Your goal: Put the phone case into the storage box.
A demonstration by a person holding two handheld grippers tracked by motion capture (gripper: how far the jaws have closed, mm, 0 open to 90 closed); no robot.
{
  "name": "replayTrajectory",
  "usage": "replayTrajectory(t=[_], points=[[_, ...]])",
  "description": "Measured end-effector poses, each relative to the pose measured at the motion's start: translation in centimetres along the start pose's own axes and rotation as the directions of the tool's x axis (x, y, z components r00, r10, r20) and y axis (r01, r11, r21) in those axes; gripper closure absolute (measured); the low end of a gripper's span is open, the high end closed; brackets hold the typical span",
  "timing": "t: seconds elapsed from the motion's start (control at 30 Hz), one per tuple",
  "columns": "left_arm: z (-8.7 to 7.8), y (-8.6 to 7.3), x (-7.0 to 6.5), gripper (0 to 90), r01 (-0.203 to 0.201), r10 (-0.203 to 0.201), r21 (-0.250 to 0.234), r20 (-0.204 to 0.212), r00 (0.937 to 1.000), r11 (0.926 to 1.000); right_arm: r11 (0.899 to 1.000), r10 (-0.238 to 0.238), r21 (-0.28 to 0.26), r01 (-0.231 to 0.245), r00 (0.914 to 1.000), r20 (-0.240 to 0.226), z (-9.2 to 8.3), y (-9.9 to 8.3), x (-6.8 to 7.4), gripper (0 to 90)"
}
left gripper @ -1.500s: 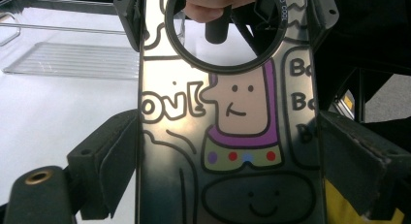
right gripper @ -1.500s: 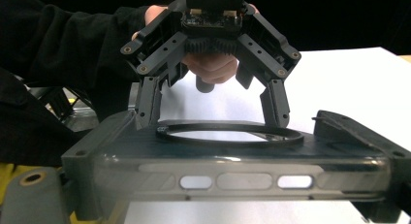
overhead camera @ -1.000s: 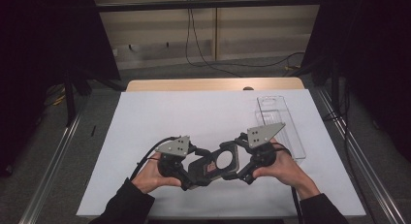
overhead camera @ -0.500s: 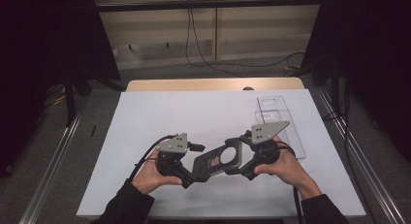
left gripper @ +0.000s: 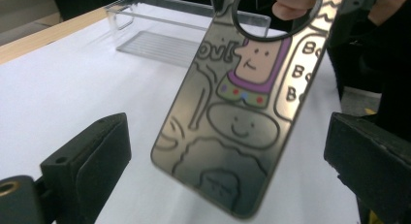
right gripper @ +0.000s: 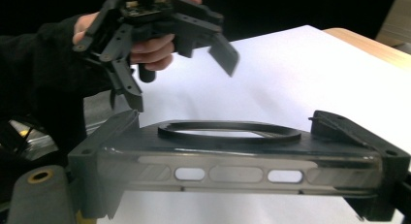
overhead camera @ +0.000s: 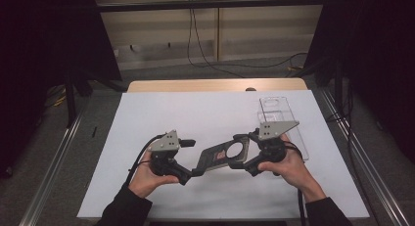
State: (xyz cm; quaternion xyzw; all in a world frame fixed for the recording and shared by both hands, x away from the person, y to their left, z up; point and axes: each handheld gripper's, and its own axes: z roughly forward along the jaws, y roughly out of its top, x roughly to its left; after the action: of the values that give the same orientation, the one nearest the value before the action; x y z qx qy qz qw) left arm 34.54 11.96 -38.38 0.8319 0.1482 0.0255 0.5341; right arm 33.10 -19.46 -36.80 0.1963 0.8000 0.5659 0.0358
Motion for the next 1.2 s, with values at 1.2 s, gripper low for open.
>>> replayTrajectory(t=[1.2], points=[[-8.6, -7.3, 1.4, 1.3, 0.109, -0.208, -0.225, -0.479, 0.8529, 0.9681, 0.986, 0.141, -0.119, -0.114, 0.9587, 0.247, -4.4, -0.7, -1.6, 11.7]])
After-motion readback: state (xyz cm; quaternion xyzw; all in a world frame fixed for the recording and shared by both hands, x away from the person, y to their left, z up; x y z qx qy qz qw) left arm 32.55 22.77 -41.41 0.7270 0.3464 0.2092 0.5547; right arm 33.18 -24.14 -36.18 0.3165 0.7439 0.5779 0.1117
